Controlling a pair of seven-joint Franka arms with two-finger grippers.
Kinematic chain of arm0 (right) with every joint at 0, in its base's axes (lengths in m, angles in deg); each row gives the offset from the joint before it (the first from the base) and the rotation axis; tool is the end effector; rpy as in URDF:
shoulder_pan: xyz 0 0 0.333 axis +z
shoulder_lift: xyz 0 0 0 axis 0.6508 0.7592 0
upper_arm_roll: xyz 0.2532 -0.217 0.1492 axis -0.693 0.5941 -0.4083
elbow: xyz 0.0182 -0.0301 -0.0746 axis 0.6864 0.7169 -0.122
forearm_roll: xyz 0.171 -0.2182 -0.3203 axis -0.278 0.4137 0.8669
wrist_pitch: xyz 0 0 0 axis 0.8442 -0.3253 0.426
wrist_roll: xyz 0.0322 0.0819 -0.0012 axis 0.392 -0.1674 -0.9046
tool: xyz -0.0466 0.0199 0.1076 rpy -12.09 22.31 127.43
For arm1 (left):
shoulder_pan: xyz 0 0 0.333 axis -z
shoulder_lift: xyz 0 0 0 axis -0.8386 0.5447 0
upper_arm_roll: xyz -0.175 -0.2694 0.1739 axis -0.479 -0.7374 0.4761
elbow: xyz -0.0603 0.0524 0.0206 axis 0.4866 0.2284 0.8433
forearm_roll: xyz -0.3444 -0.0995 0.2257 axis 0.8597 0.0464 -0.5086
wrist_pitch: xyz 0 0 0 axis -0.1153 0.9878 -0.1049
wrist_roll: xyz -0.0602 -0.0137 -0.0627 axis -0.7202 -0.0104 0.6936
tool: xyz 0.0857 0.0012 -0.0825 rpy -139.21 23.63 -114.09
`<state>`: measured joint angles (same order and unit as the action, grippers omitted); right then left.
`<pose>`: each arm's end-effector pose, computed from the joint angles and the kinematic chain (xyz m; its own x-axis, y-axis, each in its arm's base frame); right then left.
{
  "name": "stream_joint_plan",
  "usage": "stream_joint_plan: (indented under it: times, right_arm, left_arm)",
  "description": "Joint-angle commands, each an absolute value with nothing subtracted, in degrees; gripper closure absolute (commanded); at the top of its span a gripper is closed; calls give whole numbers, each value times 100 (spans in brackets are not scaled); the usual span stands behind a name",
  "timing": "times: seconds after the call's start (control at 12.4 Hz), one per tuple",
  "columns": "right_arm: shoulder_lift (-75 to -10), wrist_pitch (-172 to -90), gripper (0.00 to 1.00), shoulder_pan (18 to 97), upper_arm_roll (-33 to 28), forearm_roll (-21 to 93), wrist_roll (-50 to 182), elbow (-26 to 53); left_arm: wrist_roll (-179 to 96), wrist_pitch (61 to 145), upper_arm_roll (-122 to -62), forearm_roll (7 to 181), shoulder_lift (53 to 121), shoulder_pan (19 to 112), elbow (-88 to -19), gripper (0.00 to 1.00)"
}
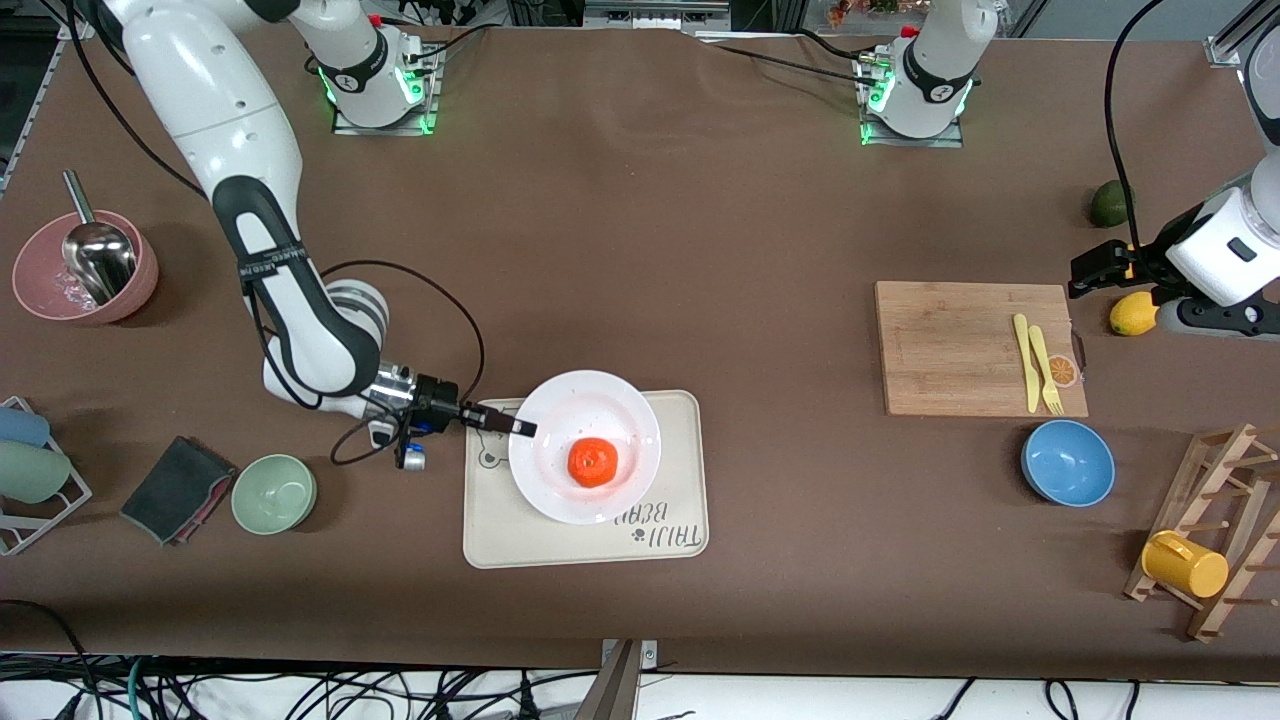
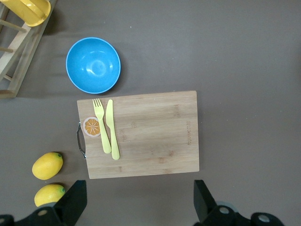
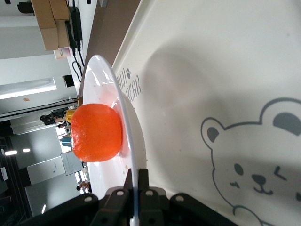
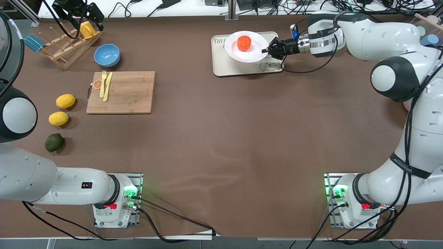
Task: Place orange and plate with both arms
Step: 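Slide the plate with the right gripper onto the bear tray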
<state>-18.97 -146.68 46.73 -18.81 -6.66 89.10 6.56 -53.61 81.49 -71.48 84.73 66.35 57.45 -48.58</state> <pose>0.7175 0.2335 0.1660 0.9524 -0.2423 -0.1850 -0.2751 -0.4220 -0.8638 0.6134 0.0174 0.5742 0.9935 -0.0743 -0.0866 -0.0750 -0.9972 -0.0049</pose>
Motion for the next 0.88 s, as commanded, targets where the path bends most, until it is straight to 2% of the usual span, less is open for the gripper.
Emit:
stream_joint_plan:
  times: [0.0, 0.24, 0.8]
  right_arm:
    - [-1503, -14539, 100, 4632, -1928, -280, 8570, 73]
    - [-1159, -14670, 100, 4895, -1928, -139, 8605, -226]
    - [-1123, -14670, 100, 4790, -1928, 160, 8859, -157]
  left_arm:
    - [-5353, 8154, -7150, 8324, 6596, 5778, -4876, 0]
    - [-5353, 8146, -7150, 8324, 6596, 5778, -4876, 0]
    - [-5353, 8154, -7150, 8324, 6605, 5778, -4876, 0]
